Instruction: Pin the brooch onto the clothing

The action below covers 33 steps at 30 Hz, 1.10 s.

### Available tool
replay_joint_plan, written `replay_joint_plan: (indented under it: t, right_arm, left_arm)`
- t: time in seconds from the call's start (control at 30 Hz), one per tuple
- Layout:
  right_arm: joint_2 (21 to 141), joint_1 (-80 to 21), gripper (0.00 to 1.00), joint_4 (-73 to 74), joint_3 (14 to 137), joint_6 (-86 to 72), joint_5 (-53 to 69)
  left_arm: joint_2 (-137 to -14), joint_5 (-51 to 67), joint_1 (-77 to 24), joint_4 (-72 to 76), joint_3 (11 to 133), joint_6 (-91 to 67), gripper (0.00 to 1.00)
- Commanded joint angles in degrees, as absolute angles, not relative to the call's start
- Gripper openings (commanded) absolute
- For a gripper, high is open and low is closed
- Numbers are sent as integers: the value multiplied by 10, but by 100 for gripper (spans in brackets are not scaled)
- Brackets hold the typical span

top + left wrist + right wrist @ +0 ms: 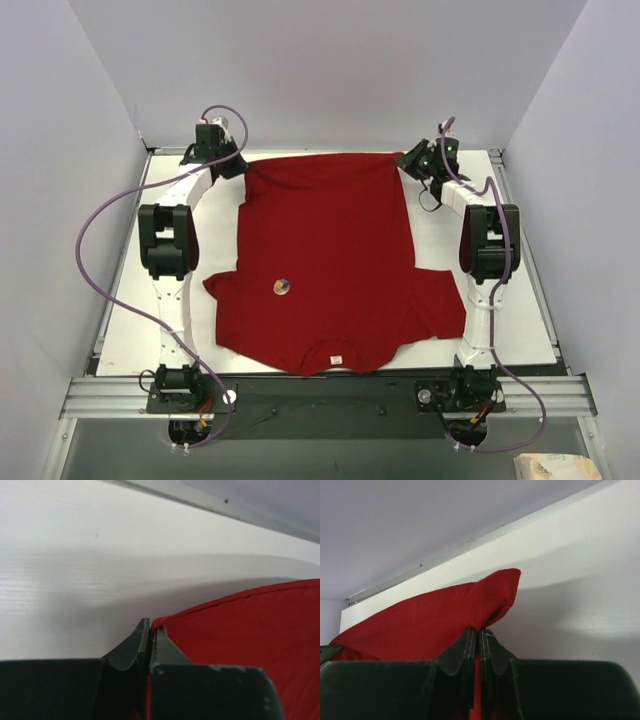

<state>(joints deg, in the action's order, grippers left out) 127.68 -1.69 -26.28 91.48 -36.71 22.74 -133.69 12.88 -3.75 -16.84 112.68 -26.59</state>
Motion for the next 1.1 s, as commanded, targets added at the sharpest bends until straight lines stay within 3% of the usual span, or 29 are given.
replay_joint_plan:
  t: [0.0, 0.17, 0.2, 0.27, 0.3, 0.33, 0.43, 0.5, 0.63, 0.93, 1.07]
  right_arm:
    - [1337, -11, 0, -275, 1016, -374, 236]
    - [1402, -4, 0, -265, 1102, -403, 243]
    - [1422, -3, 0, -260, 1115, -408, 243]
    - [1446, -2, 17, -251, 1147, -422, 244]
    - [1451, -2, 30, -248, 1154, -427, 244]
    - [1453, -2, 50, -248, 1157, -441, 243]
    - [1441, 17, 76, -251, 1141, -447, 222]
    - [1414, 19, 88, -257, 1111, -440, 210]
    - [1356, 19, 95, -266, 1050, -432, 211]
    - [1179, 7, 97, -244, 843, -441, 223]
    - [1103, -11, 98, -179, 774, -437, 220]
  left_arm:
    - [-1381, 155, -25, -134, 1203, -282, 0]
    - [-1455, 167, -16, -150, 1315, -291, 1]
    - [-1469, 169, -14, -156, 1336, -294, 6]
    - [-1510, 176, -8, -172, 1376, -308, 42]
    - [-1521, 180, -6, -176, 1403, -314, 54]
    - [-1535, 179, -5, -178, 1412, -317, 73]
    - [-1532, 164, -4, -178, 1409, -325, 97]
    - [-1521, 164, -4, -178, 1398, -320, 97]
    - [-1449, 168, -4, -157, 1306, -315, 97]
    - [-1190, 149, -11, -101, 990, -303, 97]
    - [-1087, 134, -23, -111, 858, -286, 89]
